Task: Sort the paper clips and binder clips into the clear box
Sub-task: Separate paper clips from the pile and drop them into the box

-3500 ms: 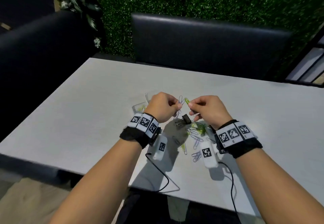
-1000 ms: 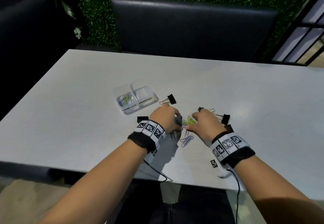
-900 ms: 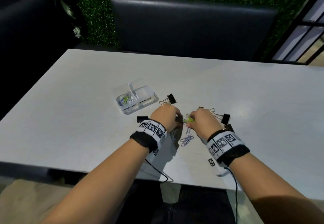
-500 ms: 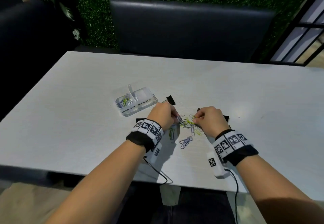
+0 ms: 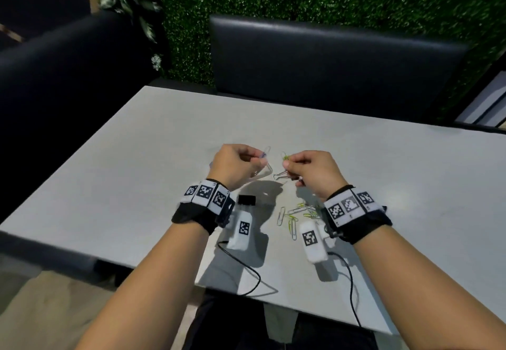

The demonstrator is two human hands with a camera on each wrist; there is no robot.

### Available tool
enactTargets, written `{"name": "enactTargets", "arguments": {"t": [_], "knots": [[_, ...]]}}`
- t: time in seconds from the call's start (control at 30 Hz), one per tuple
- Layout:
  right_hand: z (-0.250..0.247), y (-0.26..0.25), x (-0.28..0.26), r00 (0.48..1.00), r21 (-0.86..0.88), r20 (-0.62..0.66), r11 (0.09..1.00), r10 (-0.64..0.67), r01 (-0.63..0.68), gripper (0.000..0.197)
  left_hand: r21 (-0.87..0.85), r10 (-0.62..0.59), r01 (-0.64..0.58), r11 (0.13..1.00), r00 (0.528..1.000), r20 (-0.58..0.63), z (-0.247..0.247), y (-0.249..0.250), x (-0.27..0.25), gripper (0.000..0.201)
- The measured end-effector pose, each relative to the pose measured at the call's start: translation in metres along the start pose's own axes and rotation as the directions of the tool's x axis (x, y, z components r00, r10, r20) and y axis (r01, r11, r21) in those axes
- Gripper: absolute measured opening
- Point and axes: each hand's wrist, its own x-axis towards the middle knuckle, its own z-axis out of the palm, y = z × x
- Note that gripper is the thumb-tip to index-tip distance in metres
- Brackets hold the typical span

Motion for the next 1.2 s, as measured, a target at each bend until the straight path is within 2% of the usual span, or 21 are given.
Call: {"name": "enactTargets", "arguments": {"t": [0.13, 0.3, 0.4, 0.5, 0.57, 0.67, 0.73, 0.8, 0.9, 0.97, 1.03, 1.1, 1.2], "knots": [[0.056, -0.024, 0.026, 0.993, -0.091, 0.120, 0.996, -0.004, 0.015, 0.014, -0.043, -0.098, 0.092, 0.995, 0.983, -0.156, -0.053, -0.016, 0.022, 0.012], [0.107, -0.039, 0.050, 0.982, -0.203, 0.187, 0.979, 0.039, 0.000, 0.023, 0.031, -0.179, 0.192, 0.981, 0.954, -0.241, -0.069, -0.032, 0.040, 0.013], [0.111, -0.044, 0.052, 0.982, -0.278, 0.185, 0.960, 0.024, 0.029, 0.018, 0.111, -0.164, 0.200, 0.974, 0.950, -0.266, -0.071, -0.033, 0.042, 0.022], [0.089, -0.044, 0.047, 0.989, -0.290, 0.146, 0.956, -0.010, 0.052, 0.015, 0.206, -0.055, 0.121, 0.971, 0.952, -0.301, -0.068, -0.025, 0.032, 0.029], [0.060, -0.035, 0.040, 0.995, -0.296, 0.096, 0.954, -0.026, 0.053, 0.013, 0.263, 0.021, 0.044, 0.964, 0.971, -0.237, -0.054, -0.011, 0.014, 0.024], [0.005, -0.007, 0.020, 0.999, -0.365, 0.006, 0.930, -0.053, 0.051, 0.016, 0.314, 0.073, -0.080, 0.946, 0.997, 0.032, -0.014, 0.003, -0.012, 0.017], [-0.028, 0.013, 0.003, 0.998, -0.473, -0.020, 0.880, -0.059, 0.043, 0.016, 0.419, 0.065, -0.162, 0.893, 0.969, 0.236, 0.017, 0.003, -0.022, 0.018], [-0.047, 0.030, -0.012, 0.999, -0.594, 0.036, 0.804, -0.018, 0.035, 0.017, 0.550, 0.013, -0.211, 0.808, 0.940, 0.341, 0.046, 0.000, -0.026, 0.025], [-0.049, 0.051, -0.029, 0.985, -0.725, 0.169, 0.682, 0.043, 0.095, 0.046, 0.696, -0.047, -0.263, 0.668, 0.919, 0.392, 0.077, 0.001, -0.032, 0.036], [-0.044, 0.057, -0.038, 0.977, -0.767, 0.215, 0.621, 0.008, 0.164, 0.059, 0.720, -0.070, -0.304, 0.624, 0.896, 0.439, 0.090, 0.003, -0.036, 0.039], [-0.045, 0.057, -0.046, 0.967, -0.766, 0.255, 0.606, -0.017, 0.213, 0.058, 0.705, -0.072, -0.327, 0.629, 0.879, 0.471, 0.094, 0.006, -0.041, 0.039], [-0.054, 0.055, -0.054, 0.970, -0.743, 0.243, 0.637, -0.030, 0.206, 0.045, 0.699, -0.056, -0.314, 0.642, 0.890, 0.452, 0.091, 0.004, -0.045, 0.043], [-0.074, 0.063, -0.058, 0.988, -0.735, 0.155, 0.669, 0.005, 0.112, 0.038, 0.746, -0.119, -0.289, 0.600, 0.889, 0.441, 0.077, -0.001, -0.052, 0.081]]}}
